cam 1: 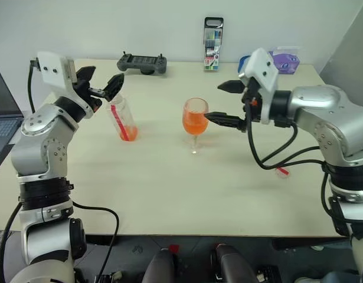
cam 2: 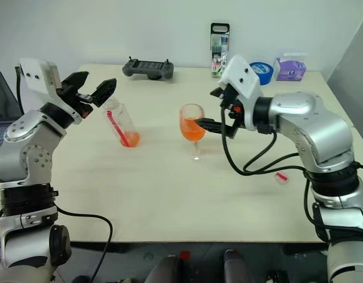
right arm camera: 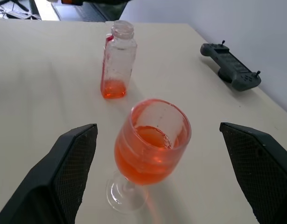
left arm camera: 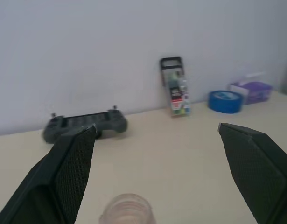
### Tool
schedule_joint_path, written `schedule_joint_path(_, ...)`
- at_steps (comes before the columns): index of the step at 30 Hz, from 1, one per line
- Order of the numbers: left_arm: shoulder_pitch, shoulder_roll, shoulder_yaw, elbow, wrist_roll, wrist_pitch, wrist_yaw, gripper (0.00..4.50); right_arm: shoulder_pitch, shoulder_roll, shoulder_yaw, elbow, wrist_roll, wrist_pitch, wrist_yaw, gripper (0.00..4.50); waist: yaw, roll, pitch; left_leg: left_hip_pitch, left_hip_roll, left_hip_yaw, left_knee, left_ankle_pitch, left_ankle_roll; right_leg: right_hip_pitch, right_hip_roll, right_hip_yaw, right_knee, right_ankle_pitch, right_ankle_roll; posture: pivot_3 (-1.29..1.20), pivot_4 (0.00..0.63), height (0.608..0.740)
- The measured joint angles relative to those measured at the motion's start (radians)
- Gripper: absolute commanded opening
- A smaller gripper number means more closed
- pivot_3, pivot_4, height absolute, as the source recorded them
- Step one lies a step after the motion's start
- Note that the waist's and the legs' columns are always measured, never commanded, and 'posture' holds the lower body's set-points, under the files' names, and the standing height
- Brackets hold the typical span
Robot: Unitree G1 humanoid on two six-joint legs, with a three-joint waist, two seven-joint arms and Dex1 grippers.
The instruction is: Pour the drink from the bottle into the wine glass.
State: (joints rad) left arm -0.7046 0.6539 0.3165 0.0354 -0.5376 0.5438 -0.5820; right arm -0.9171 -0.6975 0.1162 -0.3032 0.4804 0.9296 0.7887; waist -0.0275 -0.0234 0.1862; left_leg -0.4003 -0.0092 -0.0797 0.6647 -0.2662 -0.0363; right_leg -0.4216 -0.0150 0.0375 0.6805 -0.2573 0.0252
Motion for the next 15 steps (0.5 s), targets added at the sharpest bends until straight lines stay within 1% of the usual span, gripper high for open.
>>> schedule_joint_path(2, 0.001, 0.029, 0.0, -0.034, -0.048, 0.041, -0.058, 4.47, 0.03, -0.021, -0.059, -0.045, 0.048, 0.049, 0.001, 4.5, -0.001, 0.0, 0.0, 0.0, 0.0, 0.001, 0.0, 0.0, 0.0, 0.0, 0.0, 0.001, 0.0, 0.0, 0.0, 0.0, 0.15, 0.74)
schedule_joint_path(5, -0.002, 0.057, -0.002, -0.034, -0.055, 0.049, -0.093, 4.47, 0.066, -0.052, -0.139, -0.096, 0.092, 0.099, -0.015, 4.5, -0.001, 0.0, 0.0, 0.002, 0.0, 0.001, 0.0, 0.0, 0.0, 0.001, 0.0, 0.001, 0.001, 0.0, 0.0, 0.0, 0.15, 0.74)
schedule_joint_path(10, -0.014, 0.078, -0.009, 0.01, -0.053, 0.048, -0.145, 4.47, 0.134, -0.072, -0.166, -0.125, 0.096, 0.131, -0.045, 4.5, -0.004, 0.0, 0.0, 0.003, 0.001, 0.003, 0.0, 0.0, 0.0, 0.001, 0.003, 0.001, 0.001, 0.0, 0.0, 0.0, 0.15, 0.74)
schedule_joint_path(12, -0.013, 0.108, -0.024, 0.012, -0.064, 0.068, -0.203, 4.47, 0.154, -0.076, -0.174, -0.134, 0.103, 0.142, -0.053, 4.5, -0.005, 0.0, 0.0, 0.002, 0.001, 0.003, 0.0, 0.0, 0.0, 0.001, 0.003, 0.001, 0.001, 0.0, 0.0, 0.0, 0.15, 0.74)
schedule_joint_path(15, 0.002, 0.175, -0.025, 0.005, -0.135, 0.152, -0.309, 4.47, 0.19, -0.09, -0.204, -0.152, 0.132, 0.164, -0.061, 4.5, -0.005, 0.0, 0.0, 0.002, 0.001, 0.002, -0.001, 0.0, 0.0, 0.0, 0.003, 0.002, 0.0, 0.0, 0.0, 0.0, 0.15, 0.74)
